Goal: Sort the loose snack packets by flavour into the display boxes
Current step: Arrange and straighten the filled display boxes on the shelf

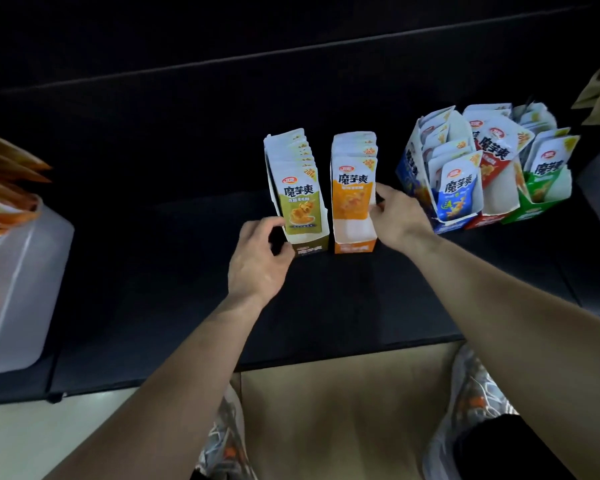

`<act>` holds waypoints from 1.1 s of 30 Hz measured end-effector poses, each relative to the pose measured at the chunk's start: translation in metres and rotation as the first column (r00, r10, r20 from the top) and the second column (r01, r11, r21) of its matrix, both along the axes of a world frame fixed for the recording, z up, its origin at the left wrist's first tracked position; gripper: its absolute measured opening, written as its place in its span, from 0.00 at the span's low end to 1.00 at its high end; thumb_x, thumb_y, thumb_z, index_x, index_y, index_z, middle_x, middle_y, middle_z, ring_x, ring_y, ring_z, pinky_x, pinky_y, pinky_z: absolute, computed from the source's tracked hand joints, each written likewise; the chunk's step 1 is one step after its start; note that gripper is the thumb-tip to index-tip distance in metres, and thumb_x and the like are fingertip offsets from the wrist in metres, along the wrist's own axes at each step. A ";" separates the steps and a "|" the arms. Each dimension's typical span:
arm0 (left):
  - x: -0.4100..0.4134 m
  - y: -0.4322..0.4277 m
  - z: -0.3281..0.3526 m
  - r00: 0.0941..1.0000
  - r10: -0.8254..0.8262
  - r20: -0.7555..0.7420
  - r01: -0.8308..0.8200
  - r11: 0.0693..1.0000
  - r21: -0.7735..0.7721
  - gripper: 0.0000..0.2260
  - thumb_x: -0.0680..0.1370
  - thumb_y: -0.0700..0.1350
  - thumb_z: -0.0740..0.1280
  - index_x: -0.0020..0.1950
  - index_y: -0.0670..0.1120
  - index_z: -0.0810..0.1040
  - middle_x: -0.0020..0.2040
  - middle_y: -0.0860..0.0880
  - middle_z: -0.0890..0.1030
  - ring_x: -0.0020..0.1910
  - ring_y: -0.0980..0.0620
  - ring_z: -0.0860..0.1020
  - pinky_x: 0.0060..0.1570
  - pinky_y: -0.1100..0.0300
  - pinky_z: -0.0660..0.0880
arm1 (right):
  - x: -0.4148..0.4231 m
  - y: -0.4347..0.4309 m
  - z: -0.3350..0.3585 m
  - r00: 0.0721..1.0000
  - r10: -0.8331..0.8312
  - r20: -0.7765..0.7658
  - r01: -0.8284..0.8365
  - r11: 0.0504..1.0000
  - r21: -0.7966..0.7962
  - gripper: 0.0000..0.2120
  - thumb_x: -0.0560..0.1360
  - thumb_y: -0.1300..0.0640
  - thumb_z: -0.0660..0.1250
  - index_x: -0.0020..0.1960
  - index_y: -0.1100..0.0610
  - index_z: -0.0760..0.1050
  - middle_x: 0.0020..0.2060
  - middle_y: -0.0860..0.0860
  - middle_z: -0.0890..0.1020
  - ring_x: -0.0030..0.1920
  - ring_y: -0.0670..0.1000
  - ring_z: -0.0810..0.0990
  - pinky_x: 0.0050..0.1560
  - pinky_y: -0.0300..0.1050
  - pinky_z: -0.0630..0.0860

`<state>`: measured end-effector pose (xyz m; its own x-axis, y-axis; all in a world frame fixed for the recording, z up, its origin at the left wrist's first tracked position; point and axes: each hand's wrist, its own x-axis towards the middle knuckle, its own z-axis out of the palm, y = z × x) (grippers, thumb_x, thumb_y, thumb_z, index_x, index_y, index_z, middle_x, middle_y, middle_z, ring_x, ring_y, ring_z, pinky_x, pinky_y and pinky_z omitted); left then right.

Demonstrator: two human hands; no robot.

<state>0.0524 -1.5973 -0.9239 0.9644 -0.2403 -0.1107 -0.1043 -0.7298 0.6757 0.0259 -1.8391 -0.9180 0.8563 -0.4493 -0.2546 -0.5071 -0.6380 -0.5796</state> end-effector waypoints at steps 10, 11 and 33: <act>0.009 -0.003 -0.004 0.999 -0.032 0.006 0.031 0.999 0.014 0.21 0.79 0.45 0.68 0.71 0.59 0.70 0.68 0.57 0.75 0.64 0.55 0.76 0.58 0.55 0.77 | 0.023 0.008 -0.007 0.998 0.062 0.032 -0.062 0.998 -0.002 0.20 0.83 0.54 0.56 0.74 0.42 0.67 0.57 0.52 0.82 0.54 0.56 0.80 0.52 0.50 0.78; 0.010 -0.003 -0.003 1.000 -0.029 0.001 0.028 1.000 0.012 0.21 0.79 0.46 0.68 0.71 0.59 0.70 0.68 0.57 0.75 0.64 0.55 0.75 0.58 0.55 0.77 | 0.022 0.007 -0.007 0.997 0.066 0.033 -0.067 0.998 0.017 0.21 0.83 0.54 0.56 0.74 0.41 0.66 0.58 0.52 0.82 0.55 0.56 0.79 0.53 0.50 0.78; -0.053 -0.074 0.023 0.993 -0.109 -0.047 0.102 0.987 -0.122 0.12 0.78 0.45 0.69 0.61 0.54 0.76 0.58 0.56 0.76 0.49 0.57 0.80 0.53 0.53 0.81 | -0.104 -0.062 0.021 0.949 0.177 -0.259 -0.261 0.904 -0.337 0.25 0.76 0.50 0.64 0.72 0.52 0.68 0.68 0.52 0.72 0.69 0.57 0.67 0.66 0.55 0.71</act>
